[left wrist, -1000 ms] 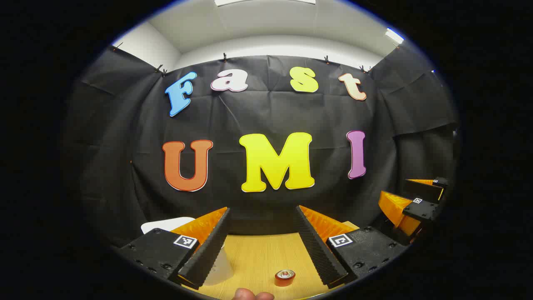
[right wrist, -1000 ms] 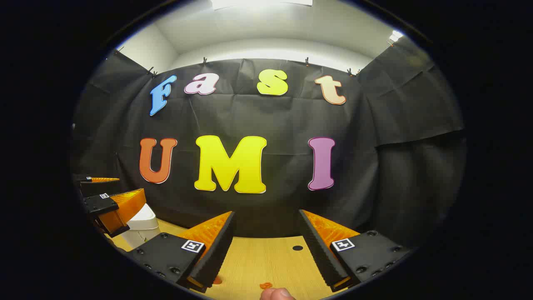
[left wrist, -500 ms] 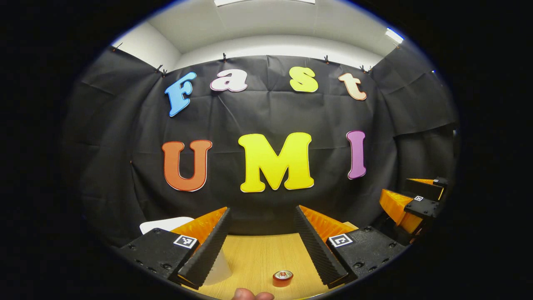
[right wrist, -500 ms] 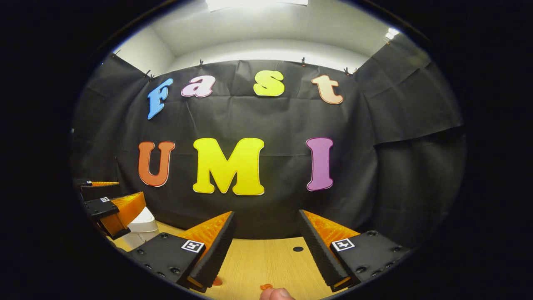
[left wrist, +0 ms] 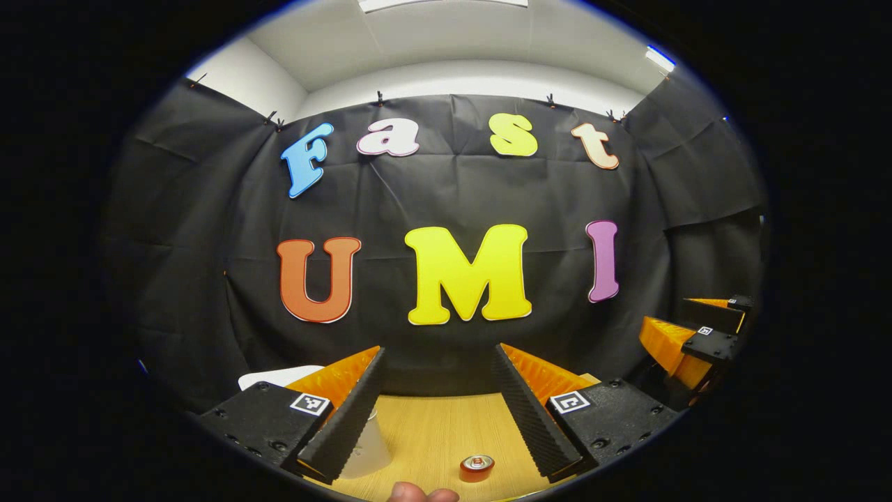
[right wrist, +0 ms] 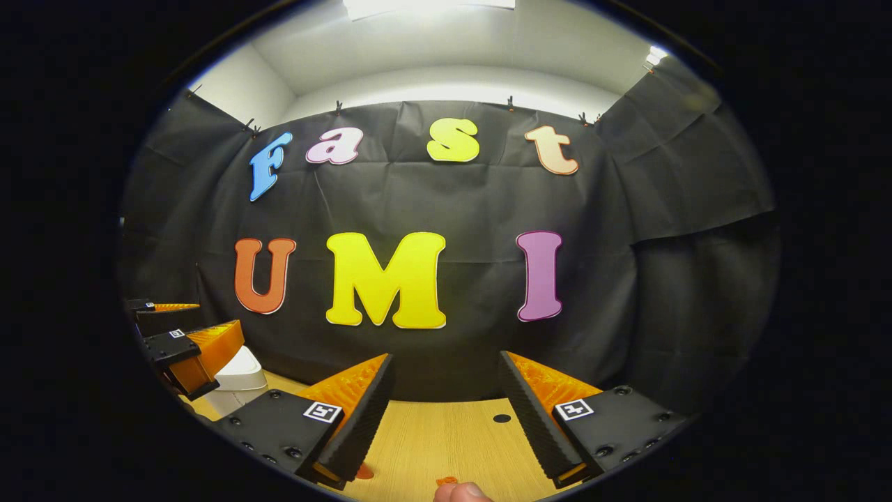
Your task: Press the lid of the desktop garbage bin to open it, pick up the crumpled paper on the desktop and throw it into the bin, then pick up the pop can on the desktop and drop it into the bin, and finally close the garbage bin lid.
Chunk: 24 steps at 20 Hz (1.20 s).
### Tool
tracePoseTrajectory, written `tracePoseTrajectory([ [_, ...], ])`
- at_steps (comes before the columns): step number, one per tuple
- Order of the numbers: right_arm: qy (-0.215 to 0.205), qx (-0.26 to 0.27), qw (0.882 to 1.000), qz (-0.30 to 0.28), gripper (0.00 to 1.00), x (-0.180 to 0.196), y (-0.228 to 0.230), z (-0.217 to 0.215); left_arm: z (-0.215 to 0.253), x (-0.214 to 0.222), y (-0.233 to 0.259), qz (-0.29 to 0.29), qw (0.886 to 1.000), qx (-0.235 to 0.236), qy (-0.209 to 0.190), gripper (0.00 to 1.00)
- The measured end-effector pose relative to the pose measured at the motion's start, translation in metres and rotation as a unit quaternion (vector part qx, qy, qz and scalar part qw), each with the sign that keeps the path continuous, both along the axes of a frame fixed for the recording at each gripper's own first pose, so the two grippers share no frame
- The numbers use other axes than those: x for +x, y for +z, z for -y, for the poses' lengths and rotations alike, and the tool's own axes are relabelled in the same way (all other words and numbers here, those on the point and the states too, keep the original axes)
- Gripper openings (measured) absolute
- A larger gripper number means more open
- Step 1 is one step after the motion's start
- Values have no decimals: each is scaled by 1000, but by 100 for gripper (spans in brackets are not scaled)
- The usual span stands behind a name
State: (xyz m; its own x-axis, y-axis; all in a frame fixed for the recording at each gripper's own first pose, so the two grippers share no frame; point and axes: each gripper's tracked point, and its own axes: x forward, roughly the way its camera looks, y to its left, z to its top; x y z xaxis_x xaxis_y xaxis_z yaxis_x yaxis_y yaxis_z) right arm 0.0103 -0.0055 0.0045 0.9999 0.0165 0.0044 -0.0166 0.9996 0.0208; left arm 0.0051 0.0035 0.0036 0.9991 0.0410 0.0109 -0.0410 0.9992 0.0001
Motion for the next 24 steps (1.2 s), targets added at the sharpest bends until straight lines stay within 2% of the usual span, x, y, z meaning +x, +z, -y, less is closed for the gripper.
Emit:
tracePoseTrajectory([
  [6,5,-5,1000,-4,94,7,0,2,-16,9,5,7,999,4,31,98],
  [12,10,-17,1000,-8,94,13,-1,6,-65,25,1,-7,994,9,108,98],
  [13,11,-20,1000,-11,94,14,-2,6,-73,28,-1,-10,993,14,120,91],
  [14,12,-21,1000,-13,95,15,-3,6,-81,30,-3,-12,991,20,132,98],
  [24,-5,-41,999,-24,95,17,-6,26,-132,45,-24,-39,976,17,216,81],
])
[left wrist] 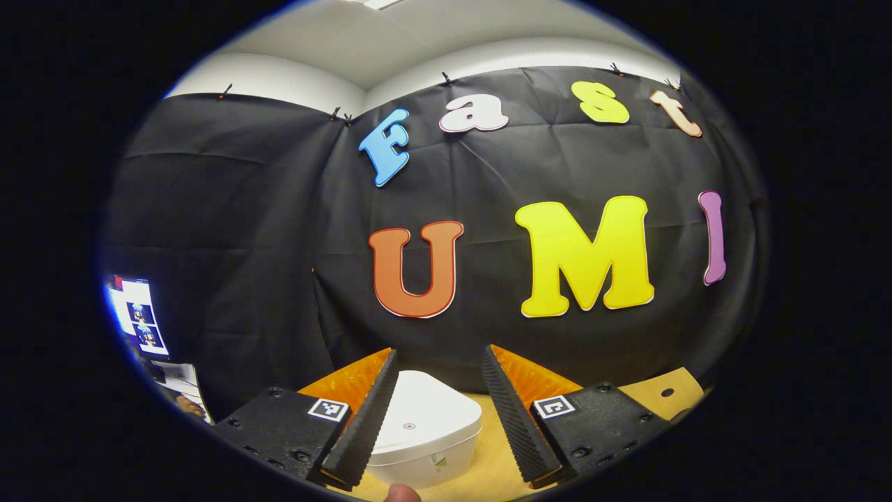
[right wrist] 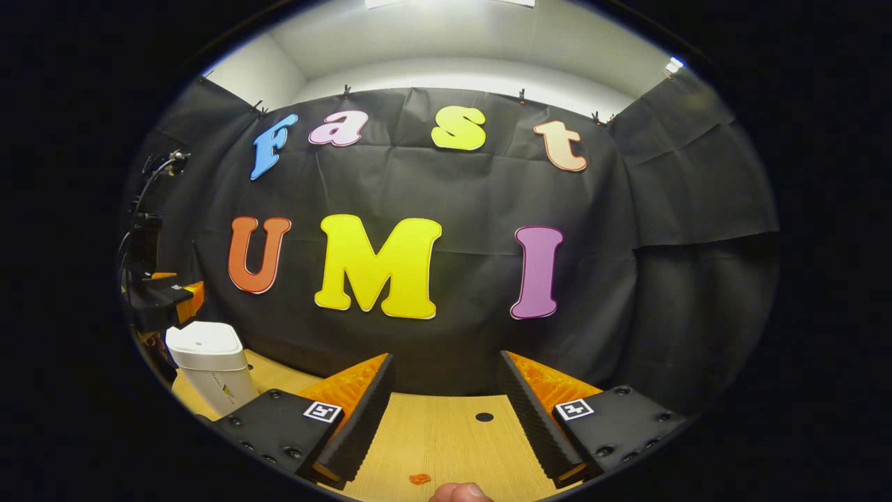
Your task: Press the lid of the desktop garbage bin to open it, pick up the crumpled paper on the desktop and throw it into the bin, then pick up the pop can on the desktop and drop it into the bin, and finally close the garbage bin lid.
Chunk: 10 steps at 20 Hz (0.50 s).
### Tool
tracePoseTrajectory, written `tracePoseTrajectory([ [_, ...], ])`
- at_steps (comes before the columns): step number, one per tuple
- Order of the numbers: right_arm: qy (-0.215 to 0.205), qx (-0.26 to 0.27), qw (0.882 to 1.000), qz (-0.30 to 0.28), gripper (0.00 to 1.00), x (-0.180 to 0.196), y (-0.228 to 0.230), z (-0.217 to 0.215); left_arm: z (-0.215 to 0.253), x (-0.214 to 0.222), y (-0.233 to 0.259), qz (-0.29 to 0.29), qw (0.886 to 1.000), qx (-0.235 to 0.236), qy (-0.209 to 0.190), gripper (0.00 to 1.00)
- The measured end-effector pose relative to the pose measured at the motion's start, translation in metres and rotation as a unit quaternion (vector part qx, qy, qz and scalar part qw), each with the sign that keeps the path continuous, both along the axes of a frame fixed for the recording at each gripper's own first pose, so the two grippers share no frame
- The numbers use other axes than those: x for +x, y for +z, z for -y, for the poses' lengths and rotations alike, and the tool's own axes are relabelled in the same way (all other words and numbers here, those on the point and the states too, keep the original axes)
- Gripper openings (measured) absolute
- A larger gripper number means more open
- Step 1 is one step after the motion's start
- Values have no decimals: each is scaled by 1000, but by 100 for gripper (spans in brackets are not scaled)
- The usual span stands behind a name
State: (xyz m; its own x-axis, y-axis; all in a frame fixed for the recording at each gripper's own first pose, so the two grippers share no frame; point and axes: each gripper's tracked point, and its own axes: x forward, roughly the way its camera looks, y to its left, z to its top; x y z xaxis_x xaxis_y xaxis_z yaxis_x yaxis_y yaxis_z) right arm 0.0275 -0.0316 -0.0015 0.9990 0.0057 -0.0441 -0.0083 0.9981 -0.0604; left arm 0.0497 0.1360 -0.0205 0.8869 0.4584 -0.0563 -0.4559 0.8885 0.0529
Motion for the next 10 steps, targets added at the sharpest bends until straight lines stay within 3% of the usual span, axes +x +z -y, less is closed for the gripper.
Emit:
tracePoseTrajectory([
  [6,1,-14,1000,0,95,-4,3,3,-26,1,-24,-22,998,-27,53,72],
  [10,5,-20,1000,-1,93,-5,3,1,-38,1,-41,-37,995,-41,82,59],
])
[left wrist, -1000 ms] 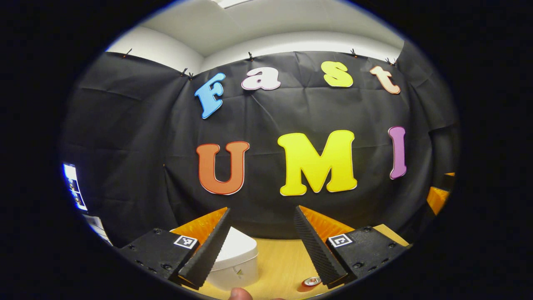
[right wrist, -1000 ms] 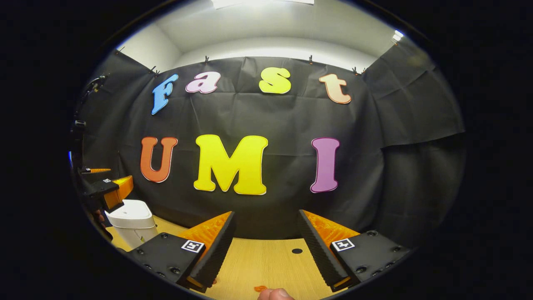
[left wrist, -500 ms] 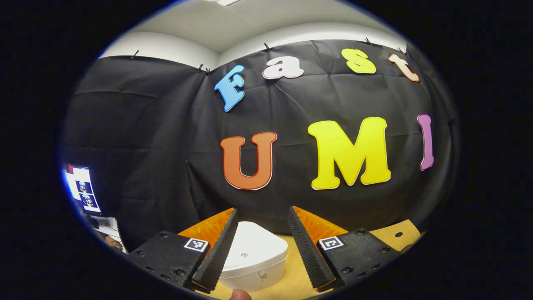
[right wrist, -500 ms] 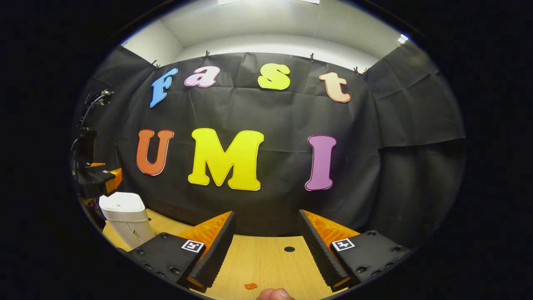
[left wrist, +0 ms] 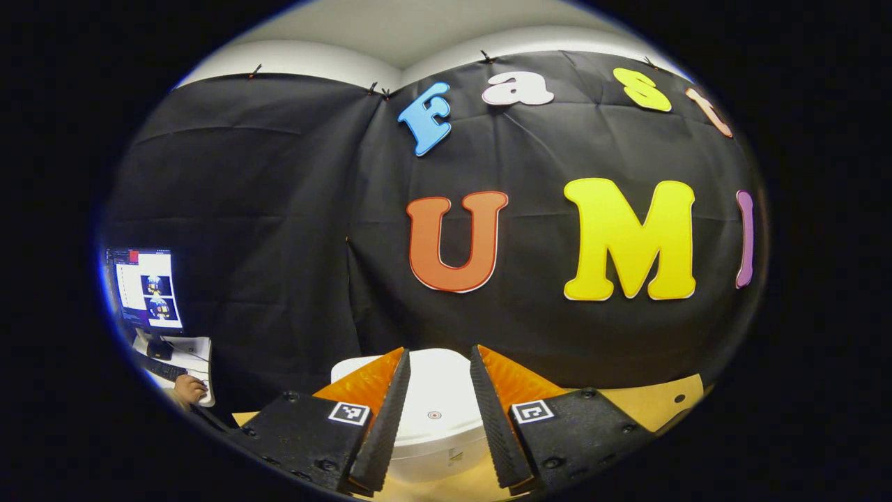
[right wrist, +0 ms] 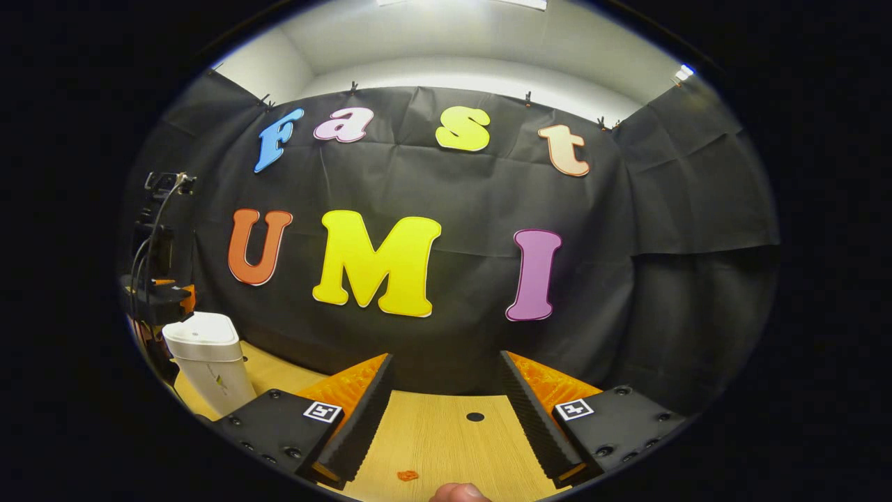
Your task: Press the lid of the desktop garbage bin to open it, pick up the crumpled paper on the desktop and throw it into the bin, then pick up the pop can on the desktop and drop it into the bin, and finally close the garbage bin lid.
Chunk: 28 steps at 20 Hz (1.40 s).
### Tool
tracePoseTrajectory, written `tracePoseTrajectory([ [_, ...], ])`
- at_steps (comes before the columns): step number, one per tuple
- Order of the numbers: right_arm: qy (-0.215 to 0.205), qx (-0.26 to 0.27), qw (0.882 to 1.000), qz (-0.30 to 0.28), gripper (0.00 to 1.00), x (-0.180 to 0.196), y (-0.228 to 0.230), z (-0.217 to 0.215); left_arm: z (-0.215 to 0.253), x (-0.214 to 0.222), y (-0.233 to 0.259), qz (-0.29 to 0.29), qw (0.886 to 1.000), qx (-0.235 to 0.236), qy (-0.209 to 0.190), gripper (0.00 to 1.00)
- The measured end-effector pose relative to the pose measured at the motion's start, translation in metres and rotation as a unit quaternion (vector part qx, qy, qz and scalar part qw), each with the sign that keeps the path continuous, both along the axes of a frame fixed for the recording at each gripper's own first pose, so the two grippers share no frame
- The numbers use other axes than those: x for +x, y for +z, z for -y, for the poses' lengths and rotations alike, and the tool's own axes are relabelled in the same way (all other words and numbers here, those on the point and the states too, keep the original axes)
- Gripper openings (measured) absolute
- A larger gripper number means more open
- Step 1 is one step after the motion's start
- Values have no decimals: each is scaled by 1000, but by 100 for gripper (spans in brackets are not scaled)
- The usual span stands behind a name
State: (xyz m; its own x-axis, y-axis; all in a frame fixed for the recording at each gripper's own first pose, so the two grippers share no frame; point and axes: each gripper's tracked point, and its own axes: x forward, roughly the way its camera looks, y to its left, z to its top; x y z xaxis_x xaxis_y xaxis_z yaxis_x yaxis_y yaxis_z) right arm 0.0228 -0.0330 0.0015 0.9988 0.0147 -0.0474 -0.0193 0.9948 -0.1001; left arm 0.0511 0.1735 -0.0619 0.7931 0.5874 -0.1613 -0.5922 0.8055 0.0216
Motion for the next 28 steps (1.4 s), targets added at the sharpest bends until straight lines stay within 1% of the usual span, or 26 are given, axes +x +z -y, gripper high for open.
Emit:
tracePoseTrajectory([
  [1,0,-1,1000,1,95,0,2,-1,-5,0,-5,-6,1000,-2,7,55],
  [2,0,-1,1000,3,94,1,4,-1,-9,2,-12,-13,1000,-5,14,53],
  [4,2,-3,1000,6,94,-1,7,-3,-14,2,-23,-25,999,-16,22,43],
  [5,3,-6,1000,7,94,-1,8,-4,-14,3,-29,-31,999,-23,26,35],
  [7,3,-9,1000,5,94,-2,7,-3,-16,2,-42,-46,998,-36,33,27],
  [8,0,-10,1000,3,93,-2,5,-1,-17,2,-46,-52,997,-43,36,25],
  [9,-3,-11,1000,3,94,-2,5,0,-17,2,-50,-56,996,-51,38,21],
  [10,-5,-10,1000,2,92,-3,5,2,-17,1,-55,-60,996,-59,39,19],
  [15,-10,-13,1000,2,94,-5,4,4,-17,6,-76,-81,993,-80,31,7],
  [17,-11,-11,1000,1,93,-7,4,3,-14,3,-86,-92,991,-93,33,4],
  [18,-12,-11,1000,2,93,-7,3,3,-16,4,-84,-85,992,-85,32,4],
  [20,-13,-12,1000,4,94,-8,3,2,-14,4,-88,-88,992,-89,33,3],
  [23,-13,-7,1000,-1,93,-7,-1,-2,-14,4,-92,-76,991,-109,23,4],
  [24,-12,-5,1000,-2,93,-6,-2,-3,-12,4,-93,-81,991,-108,19,4],
  [26,-6,-6,1000,-2,94,-6,-3,-8,-12,5,-87,-89,992,-89,16,4],
  [28,-4,-5,1000,0,94,-6,0,-11,-14,7,-76,-72,995,-72,12,3],
])
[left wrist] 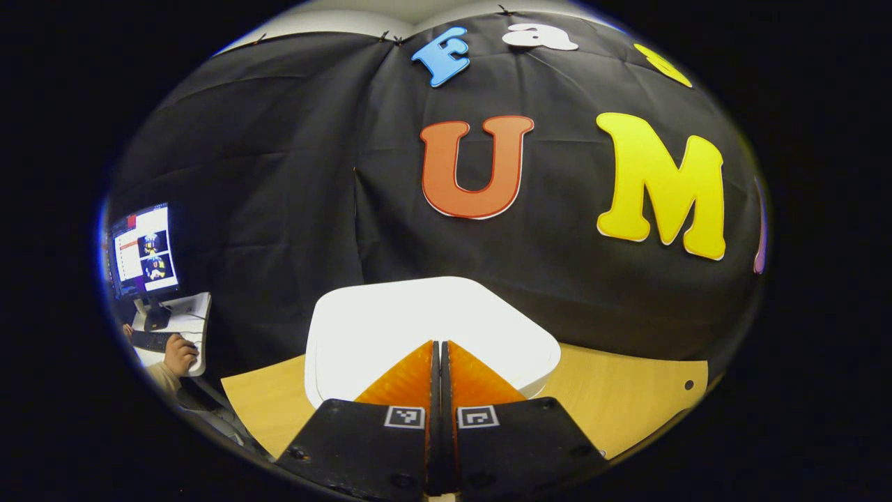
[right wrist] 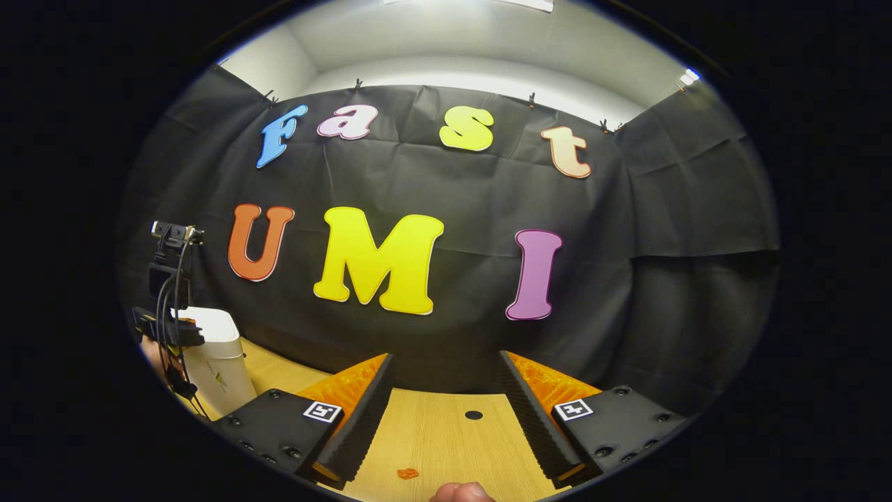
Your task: Press the lid of the desktop garbage bin to open it, pick up the crumpled paper on the desktop and throw it into the bin, then pick up the pop can on the desktop and drop it into the bin, and finally close the garbage bin lid.
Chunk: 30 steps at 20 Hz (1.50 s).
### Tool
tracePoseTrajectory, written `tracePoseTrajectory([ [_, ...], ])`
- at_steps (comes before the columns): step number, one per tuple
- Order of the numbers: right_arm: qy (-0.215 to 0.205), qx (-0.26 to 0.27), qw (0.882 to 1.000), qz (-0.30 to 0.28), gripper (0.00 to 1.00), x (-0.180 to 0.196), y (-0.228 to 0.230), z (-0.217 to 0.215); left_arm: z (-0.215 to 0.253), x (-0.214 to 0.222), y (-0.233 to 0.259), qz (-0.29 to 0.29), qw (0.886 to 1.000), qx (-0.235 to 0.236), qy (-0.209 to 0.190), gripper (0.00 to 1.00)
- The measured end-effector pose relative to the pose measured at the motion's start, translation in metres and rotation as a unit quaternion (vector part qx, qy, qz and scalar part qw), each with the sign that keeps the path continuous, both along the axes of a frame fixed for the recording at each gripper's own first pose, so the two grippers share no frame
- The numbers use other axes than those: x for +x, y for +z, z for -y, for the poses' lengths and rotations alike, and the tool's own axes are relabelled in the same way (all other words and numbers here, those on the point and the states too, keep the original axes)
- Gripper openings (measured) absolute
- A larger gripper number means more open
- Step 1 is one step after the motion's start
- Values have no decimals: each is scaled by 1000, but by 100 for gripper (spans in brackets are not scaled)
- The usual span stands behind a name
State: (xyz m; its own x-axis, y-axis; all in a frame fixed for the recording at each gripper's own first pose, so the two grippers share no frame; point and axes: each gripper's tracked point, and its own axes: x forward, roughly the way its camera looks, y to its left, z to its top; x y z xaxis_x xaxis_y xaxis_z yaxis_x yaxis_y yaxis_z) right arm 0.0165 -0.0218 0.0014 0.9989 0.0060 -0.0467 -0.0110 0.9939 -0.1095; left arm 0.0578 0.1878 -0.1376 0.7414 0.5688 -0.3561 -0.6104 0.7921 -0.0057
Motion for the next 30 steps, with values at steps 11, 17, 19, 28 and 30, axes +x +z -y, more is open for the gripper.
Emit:
tracePoseTrajectory([
  [11,-8,10,1000,-2,94,-6,3,11,8,18,93,108,990,56,-65,29],
  [17,-27,28,999,-4,94,-12,0,30,15,22,117,117,985,79,-103,72],
  [19,-32,30,999,-2,94,-12,0,35,30,20,126,134,981,71,-124,83],
  [28,-36,47,998,-13,93,-4,-15,61,113,-5,152,176,946,43,-268,98],
  [30,-34,47,998,-27,94,-1,-26,69,136,-15,149,182,935,16,-305,98],
])
